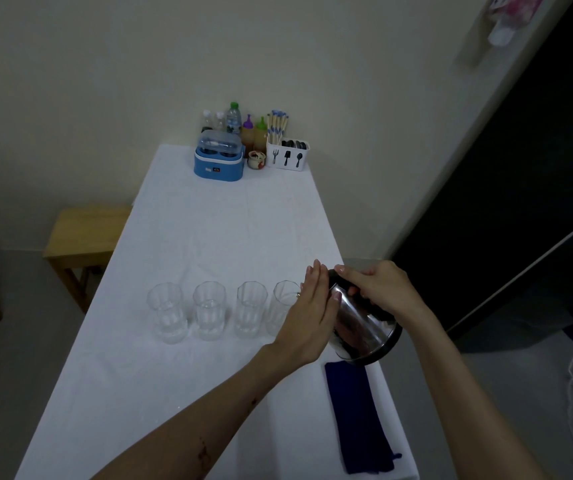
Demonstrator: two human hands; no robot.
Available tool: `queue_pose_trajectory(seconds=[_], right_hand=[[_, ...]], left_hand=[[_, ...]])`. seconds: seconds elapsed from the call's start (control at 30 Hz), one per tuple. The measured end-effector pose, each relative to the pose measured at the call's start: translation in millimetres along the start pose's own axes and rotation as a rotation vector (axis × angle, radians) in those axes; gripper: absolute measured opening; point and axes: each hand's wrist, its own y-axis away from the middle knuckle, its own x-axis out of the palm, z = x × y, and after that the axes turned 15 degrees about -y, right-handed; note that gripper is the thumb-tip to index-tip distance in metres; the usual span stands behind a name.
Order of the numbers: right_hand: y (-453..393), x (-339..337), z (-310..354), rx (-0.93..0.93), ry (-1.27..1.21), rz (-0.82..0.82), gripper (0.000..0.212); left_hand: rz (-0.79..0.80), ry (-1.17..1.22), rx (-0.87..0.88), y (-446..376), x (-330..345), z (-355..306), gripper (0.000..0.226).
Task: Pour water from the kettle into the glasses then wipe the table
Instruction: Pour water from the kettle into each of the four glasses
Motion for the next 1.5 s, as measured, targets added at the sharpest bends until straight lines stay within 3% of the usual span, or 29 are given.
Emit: queue_pose_trajectory(seconds=[0.57, 0.7, 1.33, 1.5], right_hand=[[0, 1, 1, -0.008, 0.004, 0.005, 0.055], [0, 2, 0, -0.003, -0.006, 0.006, 0.055], [3, 4, -2, -0.001, 0.004, -0.008, 0.056], [6, 3, -2, -0.009, -0.008, -0.023, 0.056]], left_hand=[[0.064, -0.063, 0.045, 4, -7, -2, 0.065], [0.098, -0.103, 0.075, 3, -7, 0, 0.053], [0.007, -0.04, 0.022, 0, 3, 7, 0.056], [0.074, -0.083, 0.08, 2, 1, 5, 0.057]])
